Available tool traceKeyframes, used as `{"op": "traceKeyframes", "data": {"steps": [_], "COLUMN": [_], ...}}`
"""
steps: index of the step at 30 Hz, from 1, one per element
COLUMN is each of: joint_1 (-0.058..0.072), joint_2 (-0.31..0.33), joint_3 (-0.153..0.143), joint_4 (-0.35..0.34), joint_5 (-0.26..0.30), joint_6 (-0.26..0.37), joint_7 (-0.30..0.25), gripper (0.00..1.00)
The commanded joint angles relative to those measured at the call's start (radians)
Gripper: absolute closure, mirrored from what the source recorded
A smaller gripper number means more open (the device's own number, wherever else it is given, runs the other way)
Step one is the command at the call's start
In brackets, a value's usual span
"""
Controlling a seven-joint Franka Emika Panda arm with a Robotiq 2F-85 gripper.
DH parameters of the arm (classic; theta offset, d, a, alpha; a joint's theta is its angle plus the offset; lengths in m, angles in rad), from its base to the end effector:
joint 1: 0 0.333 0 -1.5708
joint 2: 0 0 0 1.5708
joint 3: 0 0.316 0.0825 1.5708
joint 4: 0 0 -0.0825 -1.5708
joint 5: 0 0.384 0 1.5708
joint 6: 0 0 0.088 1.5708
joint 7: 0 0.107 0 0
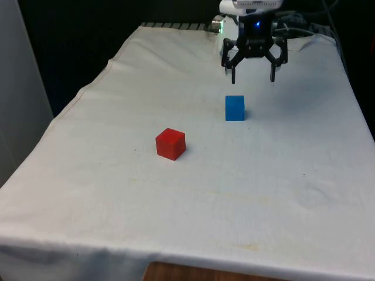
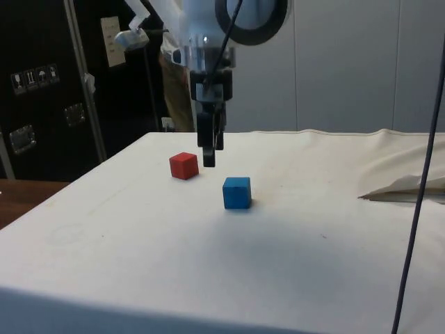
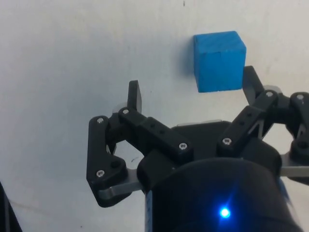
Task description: Stack the two cubes.
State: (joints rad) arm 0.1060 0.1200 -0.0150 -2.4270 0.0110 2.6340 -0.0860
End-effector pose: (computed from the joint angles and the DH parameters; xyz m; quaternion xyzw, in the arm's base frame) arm 0.4981 0.0451 0.2660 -0.9955 -0.0837 -0.0435 0.0021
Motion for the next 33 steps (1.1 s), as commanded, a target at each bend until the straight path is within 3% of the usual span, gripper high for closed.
{"op": "traceKeyframes", "data": {"steps": [1,2,3,8,9,10,16,18,26,27,28,33], "joint_1": [-0.004,-0.001,-0.005,-0.008,-0.003,-0.009,-0.016,-0.011,-0.016,-0.012,-0.02,-0.023], "joint_2": [0.008,0.006,0.014,0.046,0.045,0.052,0.088,0.093,0.092,0.092,0.094,0.101], "joint_3": [0.005,0.0,0.004,0.002,-0.007,0.002,-0.001,-0.01,-0.009,-0.011,-0.01,-0.02], "joint_4": [-0.003,0.0,-0.003,-0.006,-0.002,-0.007,-0.011,-0.008,-0.012,-0.009,-0.013,-0.015], "joint_5": [0.023,0.002,0.026,0.038,0.01,0.039,0.05,0.028,0.035,0.028,0.036,0.043], "joint_6": [0.014,0.002,0.018,0.042,0.028,0.048,0.08,0.077,0.083,0.078,0.084,0.088], "joint_7": [-0.016,0.0,-0.017,-0.02,0.0,-0.021,-0.032,-0.016,-0.025,-0.016,-0.03,-0.05], "gripper": [0.0,0.0,0.0,0.0,0.0,0.0,0.0,0.0,0.0,0.0,0.0,0.0]}}
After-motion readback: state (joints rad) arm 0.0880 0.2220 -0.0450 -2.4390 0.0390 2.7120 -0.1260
